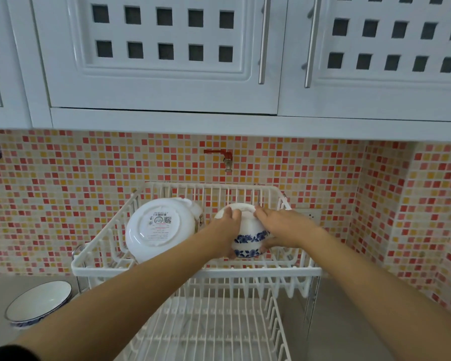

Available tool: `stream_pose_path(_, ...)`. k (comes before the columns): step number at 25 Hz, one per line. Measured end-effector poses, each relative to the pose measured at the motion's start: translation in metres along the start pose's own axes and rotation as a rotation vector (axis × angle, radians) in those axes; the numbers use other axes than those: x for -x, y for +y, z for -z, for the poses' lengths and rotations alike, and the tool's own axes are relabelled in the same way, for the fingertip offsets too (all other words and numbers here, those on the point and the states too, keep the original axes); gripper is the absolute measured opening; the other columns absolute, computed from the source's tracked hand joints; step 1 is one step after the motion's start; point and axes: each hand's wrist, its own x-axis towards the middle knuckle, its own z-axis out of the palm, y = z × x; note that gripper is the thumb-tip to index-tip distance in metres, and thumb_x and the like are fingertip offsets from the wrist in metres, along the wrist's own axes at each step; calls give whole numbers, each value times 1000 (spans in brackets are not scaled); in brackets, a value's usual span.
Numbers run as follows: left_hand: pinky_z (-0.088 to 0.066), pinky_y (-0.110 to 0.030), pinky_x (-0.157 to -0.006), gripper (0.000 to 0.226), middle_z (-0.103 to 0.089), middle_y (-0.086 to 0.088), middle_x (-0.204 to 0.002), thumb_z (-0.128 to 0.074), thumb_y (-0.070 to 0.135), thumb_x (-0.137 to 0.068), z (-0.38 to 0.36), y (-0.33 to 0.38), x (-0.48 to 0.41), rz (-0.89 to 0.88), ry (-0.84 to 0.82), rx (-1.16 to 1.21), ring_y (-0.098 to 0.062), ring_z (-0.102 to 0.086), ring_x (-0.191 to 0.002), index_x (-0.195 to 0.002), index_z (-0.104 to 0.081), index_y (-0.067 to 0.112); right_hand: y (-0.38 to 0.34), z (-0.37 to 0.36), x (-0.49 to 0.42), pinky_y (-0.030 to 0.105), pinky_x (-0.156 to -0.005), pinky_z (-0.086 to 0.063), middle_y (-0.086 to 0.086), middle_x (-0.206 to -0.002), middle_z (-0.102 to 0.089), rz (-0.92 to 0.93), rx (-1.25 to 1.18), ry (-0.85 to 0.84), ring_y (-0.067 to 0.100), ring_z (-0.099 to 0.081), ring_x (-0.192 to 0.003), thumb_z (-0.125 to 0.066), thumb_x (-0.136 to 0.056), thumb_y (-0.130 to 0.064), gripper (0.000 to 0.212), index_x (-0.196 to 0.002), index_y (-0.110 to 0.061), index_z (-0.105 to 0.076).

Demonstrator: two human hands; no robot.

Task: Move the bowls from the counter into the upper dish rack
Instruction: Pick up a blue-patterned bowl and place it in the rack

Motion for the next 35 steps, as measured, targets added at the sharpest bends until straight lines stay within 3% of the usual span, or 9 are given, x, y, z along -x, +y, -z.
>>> stream_pose_path(3, -30, -50, -113, 107, 6, -20, -158, -72, 28, -79, -2, 0, 0, 27, -10, -49, -46, -16, -141, -148, 7, 5, -1, 1, 0, 40, -85, -52, 7, -154, -27, 12, 64, 14, 26, -52, -121, -64, -78, -54, 91, -145, -10, -19)
stream_pose_path(6, -17, -46, -118, 105, 8, -22, -157, -70, 26, -82, -1, 1, 1, 15, -3, -31, -38, 5, -145, -147, 8, 0, -1, -2, 0, 43, -98, -46, 6, -159, -7, 7, 87, -5, 27, -37, -135, -60, -80, -56, 96, -149, -13, -9)
stream_pose_path(8, -15, -45, -119, 103, 5, -22, -157, -71, 24, -81, 0, 0, -1, 11, -13, -3, -37, 7, -146, -147, 4, -2, -1, -3, -1, 43, -103, -42, 8, -159, -5, -3, 58, -14, 26, -30, -139, -61, -81, -54, 97, -149, -12, -8)
stream_pose_path(13, -16, -45, -118, 99, -1, -21, -157, -72, 24, -81, 1, 0, -3, 3, -29, -5, -38, 4, -145, -147, -4, -2, -2, -4, -4, 45, -90, -51, 7, -159, -6, -30, 2, -31, 29, -43, -131, -66, -80, -48, 91, -146, -10, -16)
stream_pose_path(17, -15, -45, -118, 100, -2, -21, -157, -72, 25, -80, 3, 3, 1, -11, -49, -33, -38, 3, -146, -147, -3, -2, 1, -4, -3, 43, -92, -50, 7, -154, -25, -19, -32, -20, 27, -48, -125, -69, -75, -52, 94, -144, -10, -21)
stream_pose_path(22, -10, -41, -119, 93, 10, -16, -158, -59, 18, -89, 24, 2, 6, 24, -79, 46, -32, 6, -147, -147, 11, 1, 6, 6, 6, 42, -111, -34, -1, -160, 1, -33, -106, -91, 20, -21, -143, -59, -81, -57, 96, -150, -18, -6)
stream_pose_path(26, -11, -41, -119, 66, 3, -14, -159, -35, 3, -95, 69, -12, 27, 69, 210, 136, -28, -1, -147, -148, 4, 3, -12, 39, 2, 38, -117, -14, 1, -159, -2, -151, -249, 209, 18, -11, -146, -38, -96, -46, 68, -150, -17, -7)
stream_pose_path(29, -18, -42, -118, 54, -13, -14, -158, -27, 23, -102, 99, -50, 64, 156, 338, 197, -29, -14, -146, -149, -9, 5, -67, 73, -3, 33, -116, -11, 3, -159, -7, -155, -434, 429, 16, -8, -146, -25, -99, -47, 64, -150, -13, -8)
stream_pose_path(35, -16, -42, -119, 58, -17, -13, -158, -22, 38, -101, 86, -156, 157, 403, 422, 221, -26, -11, -147, -149, -14, 7, -211, 102, -35, 29, -116, -5, 3, -160, -2, 20, -708, 563, 14, -3, -146, -23, -100, -45, 64, -151, -11, -5)
